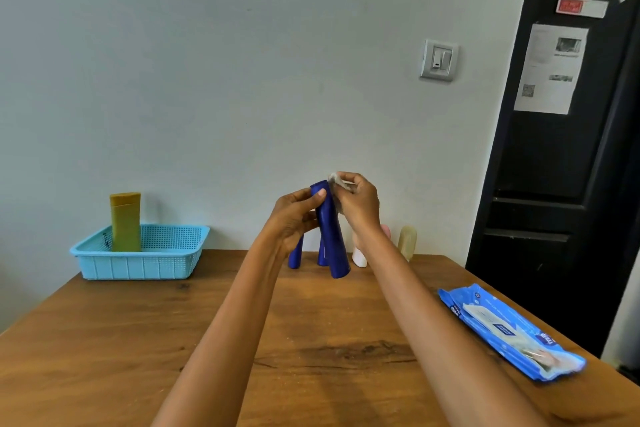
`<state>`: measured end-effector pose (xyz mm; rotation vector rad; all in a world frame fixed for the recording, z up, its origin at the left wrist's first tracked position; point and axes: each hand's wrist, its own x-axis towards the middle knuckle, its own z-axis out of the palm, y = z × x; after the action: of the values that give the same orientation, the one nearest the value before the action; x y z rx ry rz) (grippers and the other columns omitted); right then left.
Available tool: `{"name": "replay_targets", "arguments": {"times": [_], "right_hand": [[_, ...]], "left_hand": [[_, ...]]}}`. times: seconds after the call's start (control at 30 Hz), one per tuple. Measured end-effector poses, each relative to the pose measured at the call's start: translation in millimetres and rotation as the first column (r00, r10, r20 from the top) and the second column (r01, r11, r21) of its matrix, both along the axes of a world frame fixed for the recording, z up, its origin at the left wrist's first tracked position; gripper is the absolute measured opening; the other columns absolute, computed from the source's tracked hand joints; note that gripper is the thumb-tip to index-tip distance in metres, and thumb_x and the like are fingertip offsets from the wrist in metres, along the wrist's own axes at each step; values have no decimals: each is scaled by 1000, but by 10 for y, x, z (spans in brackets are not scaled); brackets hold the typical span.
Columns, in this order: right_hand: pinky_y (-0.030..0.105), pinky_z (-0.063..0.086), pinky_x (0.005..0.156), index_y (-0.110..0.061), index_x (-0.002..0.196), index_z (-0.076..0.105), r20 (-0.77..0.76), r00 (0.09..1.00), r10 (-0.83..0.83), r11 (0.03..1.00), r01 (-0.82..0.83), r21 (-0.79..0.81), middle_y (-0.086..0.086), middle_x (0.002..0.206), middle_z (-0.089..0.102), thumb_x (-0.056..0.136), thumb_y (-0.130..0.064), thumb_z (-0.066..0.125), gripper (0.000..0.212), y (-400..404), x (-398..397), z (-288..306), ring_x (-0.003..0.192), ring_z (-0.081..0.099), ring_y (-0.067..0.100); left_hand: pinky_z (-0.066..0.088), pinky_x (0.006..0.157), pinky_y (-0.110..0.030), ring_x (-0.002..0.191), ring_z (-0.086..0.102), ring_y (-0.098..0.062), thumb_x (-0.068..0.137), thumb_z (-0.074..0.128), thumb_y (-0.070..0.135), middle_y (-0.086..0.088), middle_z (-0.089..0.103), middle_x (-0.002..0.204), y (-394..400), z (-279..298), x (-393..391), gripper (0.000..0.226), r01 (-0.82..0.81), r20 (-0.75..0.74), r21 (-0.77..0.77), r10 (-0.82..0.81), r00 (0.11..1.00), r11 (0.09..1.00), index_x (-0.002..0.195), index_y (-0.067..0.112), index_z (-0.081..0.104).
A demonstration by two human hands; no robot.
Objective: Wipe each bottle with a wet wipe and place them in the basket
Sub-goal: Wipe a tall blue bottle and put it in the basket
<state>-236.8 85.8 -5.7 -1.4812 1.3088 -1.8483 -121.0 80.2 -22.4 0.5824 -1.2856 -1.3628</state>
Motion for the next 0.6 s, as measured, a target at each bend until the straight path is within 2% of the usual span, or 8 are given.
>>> {"name": "replay_targets", "arguments": {"times": [0.07, 0.17, 0.27, 0.33, 0.4, 0.5, 0.6], "right_hand": [[34, 56, 83, -17, 101, 62, -4, 1000, -5, 1000, 5, -14, 1, 100, 69, 88, -33, 65, 21, 24, 36, -2, 92, 66, 16], [28, 55, 80, -20, 99, 67, -70, 993, 96, 994, -99, -41, -3, 93, 71, 90, -31, 62, 14, 150, 92, -81, 89, 67, 13], [13, 51, 71, -19, 102, 71, -210, 973, 94, 987, -118, -106, -13, 91, 70, 89, -34, 62, 22, 304, 102, -189, 84, 65, -2], [6, 46, 66, -15, 103, 72, -322, 946, 41, 981, -99, -168, -15, 86, 67, 89, -29, 62, 22, 363, 61, -246, 79, 61, -11], [6, 44, 65, -13, 100, 73, -393, 919, -13, 985, -56, -164, -8, 85, 70, 89, -26, 62, 20, 344, 11, -274, 76, 61, -6], [5, 42, 63, -11, 98, 73, -384, 921, -71, 995, 40, -87, 2, 95, 73, 92, -25, 59, 20, 229, -13, -205, 82, 63, 8], [1, 43, 70, -13, 113, 68, -338, 936, -97, 989, 53, -136, 1, 108, 71, 94, -20, 57, 23, 186, 88, -104, 93, 63, 8]], "left_hand": [[56, 67, -28, 81, 67, -21, 88, 62, 12, -9, 68, 91, -3, 5, -2, 28, 0, -33, 9, 1, 999, 1000, 114, 1, 61], [56, 64, -28, 77, 65, -19, 89, 61, 12, -7, 67, 86, -21, 33, 44, 22, -23, -123, 43, 28, 992, 999, 109, 2, 63], [52, 84, -40, 81, 61, -21, 89, 61, 13, -7, 65, 85, -68, 63, 131, 13, -44, -225, 117, 70, 972, 992, 97, 4, 64], [50, 89, -43, 81, 60, -21, 89, 61, 13, -7, 63, 84, -90, 78, 185, 10, -55, -275, 153, 96, 957, 987, 93, 4, 63], [50, 88, -43, 81, 60, -21, 89, 61, 12, -8, 62, 84, -100, 82, 222, 8, -67, -287, 159, 111, 951, 985, 93, 5, 62], [50, 88, -44, 84, 60, -22, 87, 63, 11, -8, 63, 87, -94, 71, 199, 13, -63, -242, 137, 95, 966, 989, 99, 5, 62], [51, 87, -42, 83, 61, -22, 86, 64, 12, -9, 64, 88, -58, 86, 131, 24, -64, -234, 128, 92, 968, 990, 108, 2, 61]]}}
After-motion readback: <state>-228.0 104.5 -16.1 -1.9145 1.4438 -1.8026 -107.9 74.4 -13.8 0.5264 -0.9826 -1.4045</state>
